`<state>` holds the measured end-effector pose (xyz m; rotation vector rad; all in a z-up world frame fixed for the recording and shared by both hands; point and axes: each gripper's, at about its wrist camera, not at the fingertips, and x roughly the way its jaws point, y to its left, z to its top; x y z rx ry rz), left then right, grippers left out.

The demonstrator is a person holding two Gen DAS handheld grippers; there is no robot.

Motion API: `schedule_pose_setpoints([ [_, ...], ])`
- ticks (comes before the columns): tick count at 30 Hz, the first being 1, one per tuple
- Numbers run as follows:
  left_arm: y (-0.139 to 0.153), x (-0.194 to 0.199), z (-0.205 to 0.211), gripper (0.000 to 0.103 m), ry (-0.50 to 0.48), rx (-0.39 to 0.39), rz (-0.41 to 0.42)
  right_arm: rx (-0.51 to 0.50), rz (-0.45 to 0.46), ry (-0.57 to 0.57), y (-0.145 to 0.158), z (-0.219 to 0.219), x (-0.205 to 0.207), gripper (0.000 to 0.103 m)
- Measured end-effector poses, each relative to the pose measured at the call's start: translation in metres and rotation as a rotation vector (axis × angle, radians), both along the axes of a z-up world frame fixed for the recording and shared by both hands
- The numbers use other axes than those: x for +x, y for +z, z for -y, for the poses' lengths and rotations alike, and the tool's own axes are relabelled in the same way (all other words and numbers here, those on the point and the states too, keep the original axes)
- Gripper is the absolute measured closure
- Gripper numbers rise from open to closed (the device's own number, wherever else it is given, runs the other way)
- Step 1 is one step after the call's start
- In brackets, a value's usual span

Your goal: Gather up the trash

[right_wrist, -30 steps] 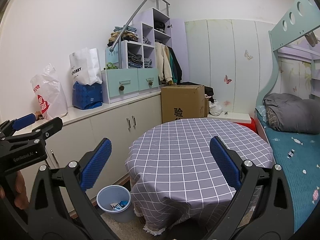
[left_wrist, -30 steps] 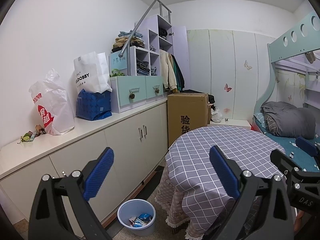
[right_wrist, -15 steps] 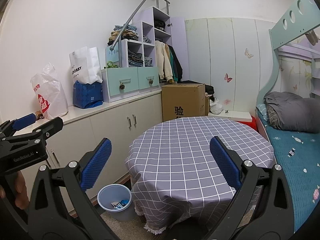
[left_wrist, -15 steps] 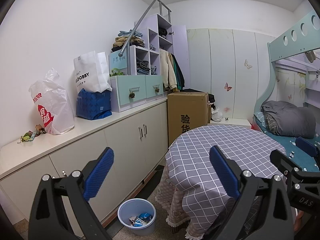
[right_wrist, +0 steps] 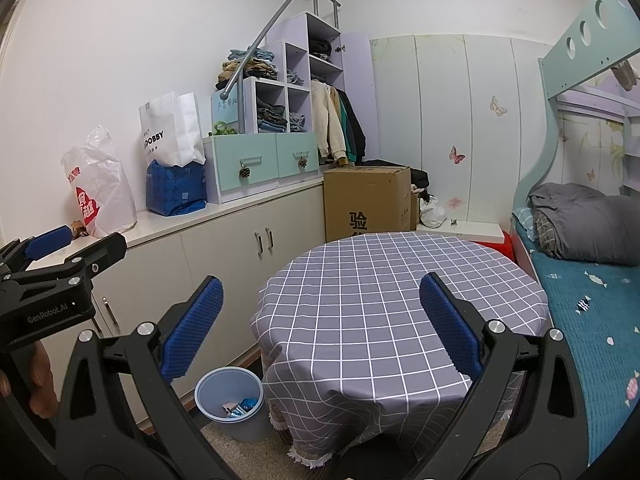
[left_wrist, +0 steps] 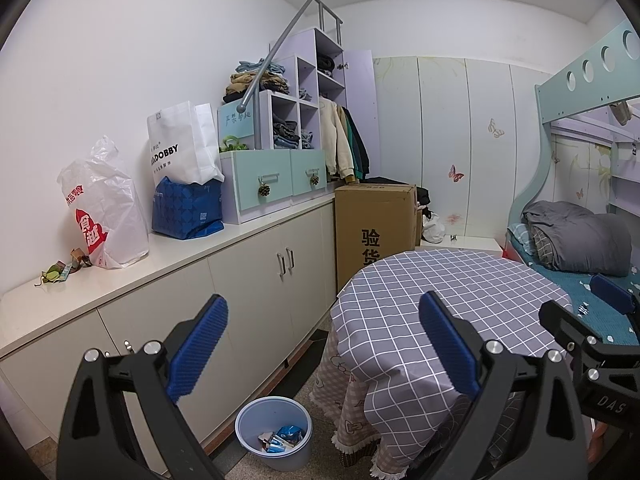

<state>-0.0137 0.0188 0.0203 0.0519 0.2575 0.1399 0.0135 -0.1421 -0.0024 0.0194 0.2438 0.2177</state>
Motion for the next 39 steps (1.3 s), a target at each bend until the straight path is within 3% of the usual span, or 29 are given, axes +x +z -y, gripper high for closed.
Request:
schedule_pose_setpoints([
  [39,-0.0029,0.0004,-0.0001,0.009,0.000,0.004,-0.006,-0.004,-0.008,0.003,-0.0029,-0.0064,0.0010,0.006],
])
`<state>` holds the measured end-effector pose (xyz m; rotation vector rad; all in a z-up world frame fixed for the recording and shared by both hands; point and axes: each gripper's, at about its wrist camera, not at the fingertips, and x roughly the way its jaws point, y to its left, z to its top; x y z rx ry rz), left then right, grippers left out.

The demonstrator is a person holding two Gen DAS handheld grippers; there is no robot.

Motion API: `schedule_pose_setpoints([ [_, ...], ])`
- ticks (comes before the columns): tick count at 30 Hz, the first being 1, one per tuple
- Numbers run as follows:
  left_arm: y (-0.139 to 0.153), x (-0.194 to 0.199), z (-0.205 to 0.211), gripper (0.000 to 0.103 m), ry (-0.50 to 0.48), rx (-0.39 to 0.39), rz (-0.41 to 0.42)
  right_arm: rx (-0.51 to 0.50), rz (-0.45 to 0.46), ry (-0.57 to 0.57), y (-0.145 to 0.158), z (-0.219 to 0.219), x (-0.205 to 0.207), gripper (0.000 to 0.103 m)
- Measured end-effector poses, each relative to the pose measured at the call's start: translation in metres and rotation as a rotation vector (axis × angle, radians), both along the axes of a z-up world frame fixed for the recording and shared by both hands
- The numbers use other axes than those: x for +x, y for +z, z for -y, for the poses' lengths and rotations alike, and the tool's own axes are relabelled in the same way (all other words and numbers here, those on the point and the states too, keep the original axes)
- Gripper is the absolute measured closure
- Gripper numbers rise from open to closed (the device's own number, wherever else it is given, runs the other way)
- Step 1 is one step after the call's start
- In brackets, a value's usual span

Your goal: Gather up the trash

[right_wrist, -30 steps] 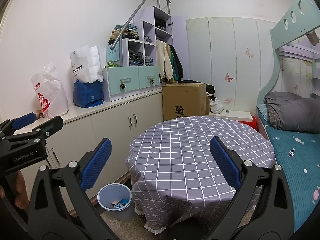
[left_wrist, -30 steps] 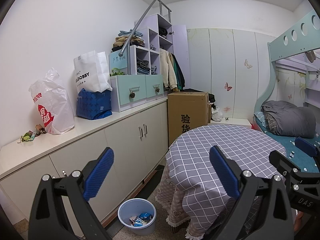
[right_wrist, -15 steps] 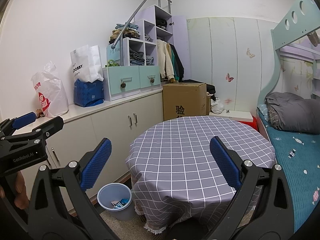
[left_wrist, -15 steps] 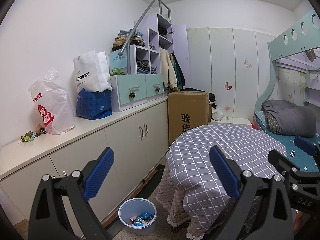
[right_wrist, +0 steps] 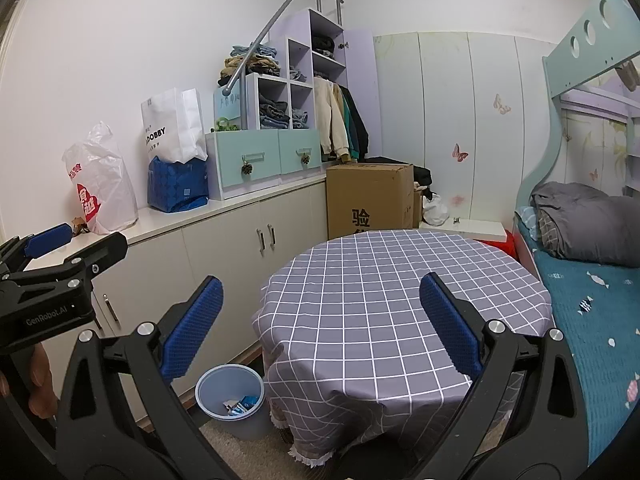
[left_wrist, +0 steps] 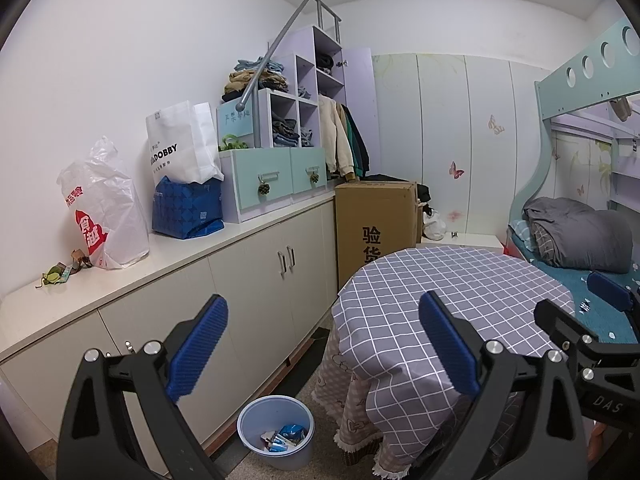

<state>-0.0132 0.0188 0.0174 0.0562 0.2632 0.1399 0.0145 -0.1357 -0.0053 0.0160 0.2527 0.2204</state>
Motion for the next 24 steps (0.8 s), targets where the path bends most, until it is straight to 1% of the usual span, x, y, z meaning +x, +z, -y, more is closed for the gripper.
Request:
schedule_pose_setpoints([
  [8,-0.0034,0.0018,-0.0060,0.009,-0.005,0.002,-0.006,-0.001,-0.009,0.000,-0.0053,-0.0030,-0.0028,0.006],
  [24,-0.0048,0.0036,-0.0081,0.009,-0.009,0.005,-0.010,0.000,-0.021,0.000,-0.0064,-0.0025,-0.0025,0.006],
])
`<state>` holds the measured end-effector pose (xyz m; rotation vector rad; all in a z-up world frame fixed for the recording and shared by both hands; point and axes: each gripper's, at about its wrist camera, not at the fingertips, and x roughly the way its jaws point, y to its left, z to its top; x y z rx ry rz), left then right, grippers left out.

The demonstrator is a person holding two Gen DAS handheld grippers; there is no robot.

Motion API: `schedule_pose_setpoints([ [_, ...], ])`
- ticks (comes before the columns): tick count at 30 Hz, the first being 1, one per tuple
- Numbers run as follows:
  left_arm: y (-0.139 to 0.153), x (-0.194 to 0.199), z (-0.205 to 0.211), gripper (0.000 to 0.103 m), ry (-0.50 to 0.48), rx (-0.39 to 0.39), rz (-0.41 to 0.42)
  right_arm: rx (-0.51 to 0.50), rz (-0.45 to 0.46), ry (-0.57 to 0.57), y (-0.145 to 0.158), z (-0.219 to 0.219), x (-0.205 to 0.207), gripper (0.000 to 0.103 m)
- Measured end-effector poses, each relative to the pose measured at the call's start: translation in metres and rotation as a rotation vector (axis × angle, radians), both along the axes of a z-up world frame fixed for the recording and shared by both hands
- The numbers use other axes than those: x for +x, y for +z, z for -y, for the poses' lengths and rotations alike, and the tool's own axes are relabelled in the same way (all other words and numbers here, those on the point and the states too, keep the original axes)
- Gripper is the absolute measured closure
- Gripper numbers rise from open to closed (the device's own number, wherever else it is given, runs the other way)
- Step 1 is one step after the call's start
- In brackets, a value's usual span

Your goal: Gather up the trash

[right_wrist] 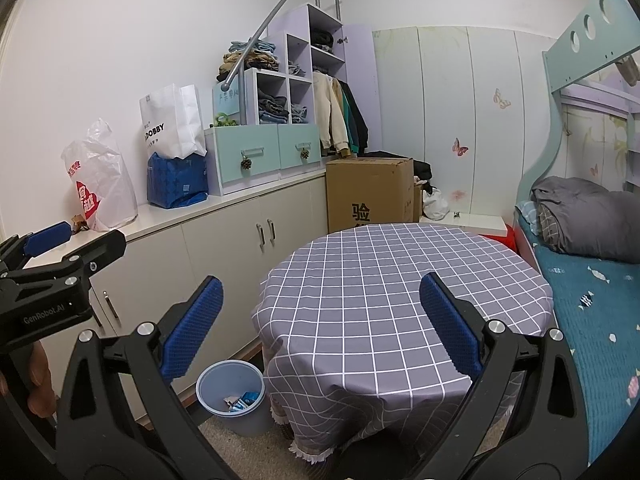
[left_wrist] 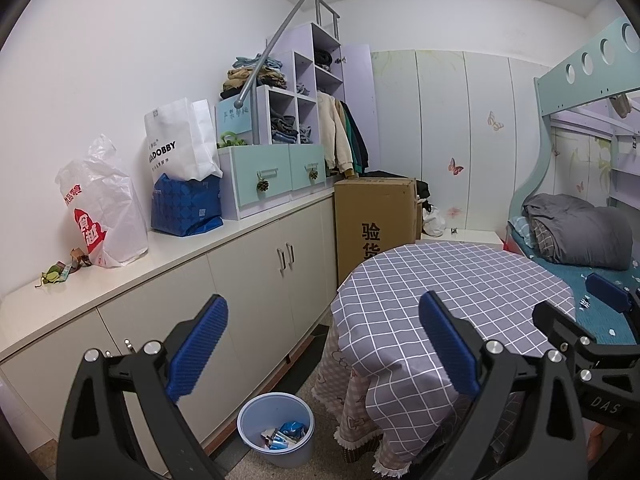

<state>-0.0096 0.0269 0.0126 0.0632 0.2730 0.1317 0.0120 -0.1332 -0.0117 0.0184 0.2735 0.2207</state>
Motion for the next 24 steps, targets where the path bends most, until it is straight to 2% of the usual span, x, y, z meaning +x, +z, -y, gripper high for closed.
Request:
schedule_pose_setpoints([
  [24,-0.0068,0.0056,-0.0092,0.009,-0.008,0.002,-0.019,0.009,-0.029,-0.002,-0.0067,-0.0028,0.0025,0.006],
])
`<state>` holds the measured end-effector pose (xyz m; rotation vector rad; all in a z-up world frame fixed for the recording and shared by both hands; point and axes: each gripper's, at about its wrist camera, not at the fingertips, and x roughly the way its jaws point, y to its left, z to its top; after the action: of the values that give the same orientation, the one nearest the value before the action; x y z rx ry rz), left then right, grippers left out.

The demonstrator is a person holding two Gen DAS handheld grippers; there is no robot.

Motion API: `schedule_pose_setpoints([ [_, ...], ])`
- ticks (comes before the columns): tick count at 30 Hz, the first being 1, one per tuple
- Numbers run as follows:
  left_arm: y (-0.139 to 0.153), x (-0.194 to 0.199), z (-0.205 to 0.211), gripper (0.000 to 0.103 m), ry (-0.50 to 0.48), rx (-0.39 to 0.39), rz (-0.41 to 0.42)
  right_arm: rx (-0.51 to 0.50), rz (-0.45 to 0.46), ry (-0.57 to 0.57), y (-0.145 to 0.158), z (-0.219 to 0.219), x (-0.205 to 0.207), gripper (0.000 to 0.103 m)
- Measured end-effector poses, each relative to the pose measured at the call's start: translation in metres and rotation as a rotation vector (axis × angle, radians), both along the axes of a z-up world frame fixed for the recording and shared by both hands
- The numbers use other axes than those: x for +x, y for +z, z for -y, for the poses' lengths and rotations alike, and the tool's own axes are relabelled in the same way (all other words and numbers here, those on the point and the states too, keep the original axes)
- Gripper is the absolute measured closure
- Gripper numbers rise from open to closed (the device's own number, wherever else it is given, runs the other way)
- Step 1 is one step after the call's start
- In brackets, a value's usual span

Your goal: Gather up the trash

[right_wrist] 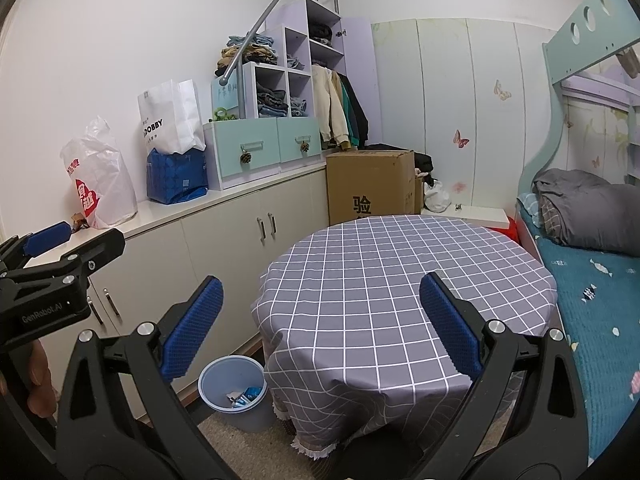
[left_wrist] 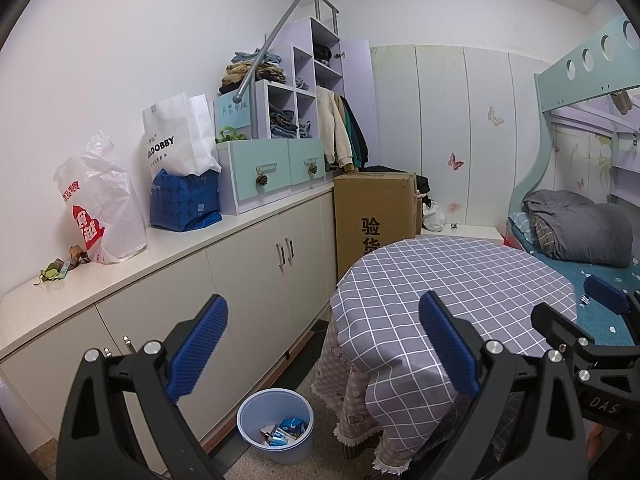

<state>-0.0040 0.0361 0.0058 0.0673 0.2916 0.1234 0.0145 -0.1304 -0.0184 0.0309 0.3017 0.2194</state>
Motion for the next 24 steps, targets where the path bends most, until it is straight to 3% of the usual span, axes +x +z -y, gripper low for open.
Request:
schedule_pose_setpoints([
  [24,-0.005,0.003,-0.003,0.009,-0.003,0.009,-0.012,0.011,-0.017,0.006,-0.001,-0.004,0.010,0.006],
])
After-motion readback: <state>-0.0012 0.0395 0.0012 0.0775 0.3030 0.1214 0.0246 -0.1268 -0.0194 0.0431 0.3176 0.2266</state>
